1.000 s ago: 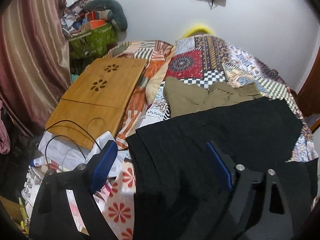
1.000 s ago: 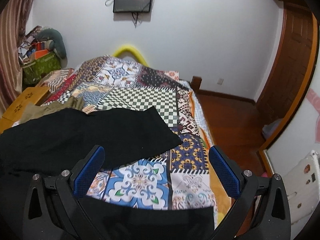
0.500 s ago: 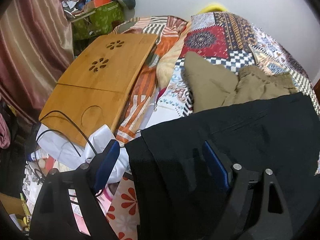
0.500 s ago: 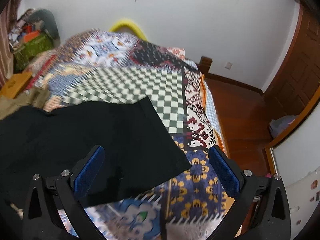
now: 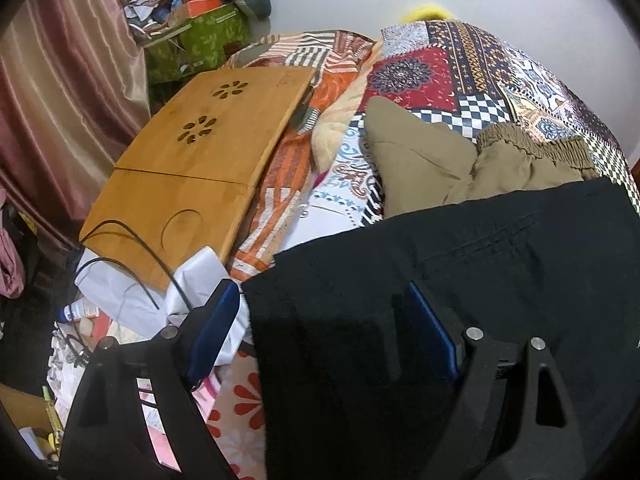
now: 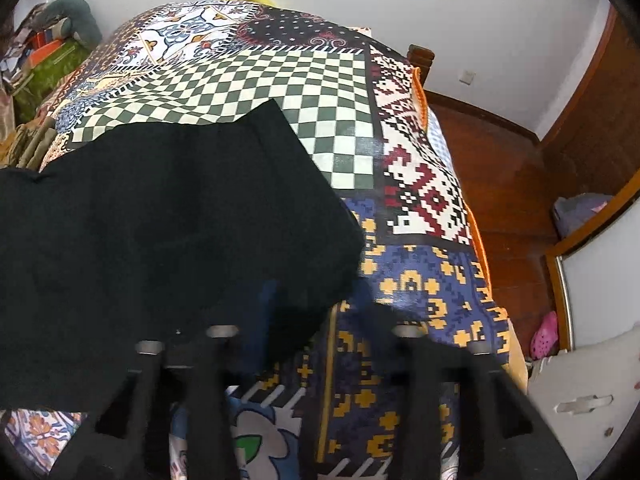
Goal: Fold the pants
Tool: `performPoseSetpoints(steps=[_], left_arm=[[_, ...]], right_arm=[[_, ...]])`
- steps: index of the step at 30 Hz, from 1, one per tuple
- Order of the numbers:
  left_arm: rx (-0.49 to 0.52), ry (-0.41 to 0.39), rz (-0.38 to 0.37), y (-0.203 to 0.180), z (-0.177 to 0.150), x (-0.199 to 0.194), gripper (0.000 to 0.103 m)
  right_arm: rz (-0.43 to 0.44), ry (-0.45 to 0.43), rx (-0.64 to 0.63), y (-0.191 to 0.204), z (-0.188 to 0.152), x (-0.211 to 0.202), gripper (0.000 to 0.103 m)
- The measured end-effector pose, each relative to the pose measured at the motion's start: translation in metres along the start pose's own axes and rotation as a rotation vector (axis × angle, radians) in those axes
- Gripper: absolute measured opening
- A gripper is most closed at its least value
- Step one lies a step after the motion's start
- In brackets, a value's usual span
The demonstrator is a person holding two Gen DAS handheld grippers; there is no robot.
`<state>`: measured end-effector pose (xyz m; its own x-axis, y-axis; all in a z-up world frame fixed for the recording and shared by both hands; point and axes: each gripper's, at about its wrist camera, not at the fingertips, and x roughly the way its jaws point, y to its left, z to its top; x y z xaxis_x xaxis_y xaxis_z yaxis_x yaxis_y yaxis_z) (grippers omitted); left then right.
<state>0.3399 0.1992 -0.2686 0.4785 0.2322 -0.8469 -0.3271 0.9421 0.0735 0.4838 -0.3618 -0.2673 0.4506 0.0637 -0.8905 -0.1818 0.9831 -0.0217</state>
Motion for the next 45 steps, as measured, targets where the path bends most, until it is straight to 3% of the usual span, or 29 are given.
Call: performPoseSetpoints(steps=[6,12,15,17,19,25,30,37,40,45], left_arm=[[-0.011,-0.012,0.003,0.014,0.0,-0.008,0.085],[-0.039,0.04,-0.015,0.022,0.004,0.016,0.085],[-0.071,0.081,-0.06,0.024,0.005,0.031,0.085],[-0.064,0.094,-0.06,0.021,0.006,0.038,0.071],[-0.052,0.094,-0.043,0.018,0.007,0.039,0.046],[0.041,0.003,0.032,0.001,0.019,0.018,0.009],[0.085,-0.045,0.026,-0.008,0.033,-0.002,0.007],[0.124,-0.1,0.001,-0.026,0.05,-0.02,0.006],[0.148,-0.104,0.011,-0.037,0.057,-0.018,0.0],[0.147,-0.062,0.026,-0.046,0.068,0.007,0.0]], right_arm=[[-0.05,-0.061,-0.01,0.002,0.001,-0.016,0.01],[-0.038,-0.1,0.027,-0.015,-0.008,-0.039,0.009],[-0.042,-0.104,0.02,-0.017,-0.013,-0.042,0.009],[-0.039,-0.102,0.028,-0.017,-0.013,-0.042,0.009],[-0.037,-0.103,0.036,-0.017,-0.012,-0.04,0.009],[-0.033,-0.131,0.047,-0.017,-0.005,-0.047,0.009],[-0.031,-0.176,0.061,-0.024,-0.006,-0.066,0.008],[-0.059,-0.19,0.091,-0.046,-0.034,-0.09,0.008],[-0.064,-0.16,0.13,-0.059,-0.052,-0.089,0.008],[-0.029,-0.05,0.186,-0.071,-0.084,-0.066,0.009]])
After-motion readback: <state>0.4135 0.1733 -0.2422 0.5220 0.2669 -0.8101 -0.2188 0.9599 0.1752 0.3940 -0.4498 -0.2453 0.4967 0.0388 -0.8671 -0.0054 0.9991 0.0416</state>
